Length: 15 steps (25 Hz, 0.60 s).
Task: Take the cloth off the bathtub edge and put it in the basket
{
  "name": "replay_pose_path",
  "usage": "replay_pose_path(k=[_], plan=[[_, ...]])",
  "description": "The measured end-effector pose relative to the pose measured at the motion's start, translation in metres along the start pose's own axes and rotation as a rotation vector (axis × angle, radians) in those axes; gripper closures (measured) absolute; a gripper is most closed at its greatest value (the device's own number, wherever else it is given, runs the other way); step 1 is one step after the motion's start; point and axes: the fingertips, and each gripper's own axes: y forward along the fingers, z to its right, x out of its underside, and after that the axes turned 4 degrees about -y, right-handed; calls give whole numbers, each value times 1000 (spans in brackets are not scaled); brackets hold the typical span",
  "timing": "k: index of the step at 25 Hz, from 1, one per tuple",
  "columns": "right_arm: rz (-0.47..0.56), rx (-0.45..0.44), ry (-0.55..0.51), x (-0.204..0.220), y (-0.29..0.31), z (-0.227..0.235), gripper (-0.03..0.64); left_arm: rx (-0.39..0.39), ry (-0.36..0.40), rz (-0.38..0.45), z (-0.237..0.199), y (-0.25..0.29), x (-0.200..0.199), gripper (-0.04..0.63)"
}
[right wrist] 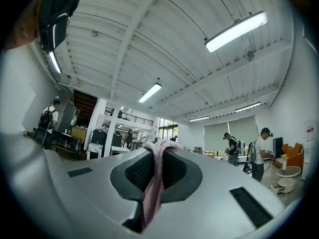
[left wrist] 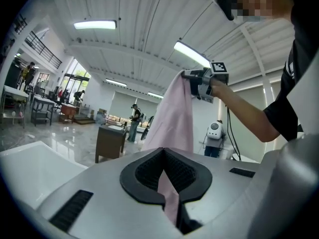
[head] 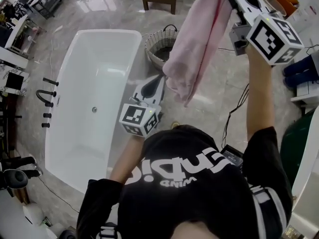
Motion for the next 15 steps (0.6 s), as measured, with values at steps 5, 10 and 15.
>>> replay_pose_path(k=[5,10,15], plan=[[16,-40,-17,-7,17,21,600,-37,-2,15,1,26,-1,581],[23,-62,-28,-4,35,28,600,-43,-16,12,-3,45,11,581],[17,-71,-34,8,74,46,600,-32,-19,1,-29,83,7,581]])
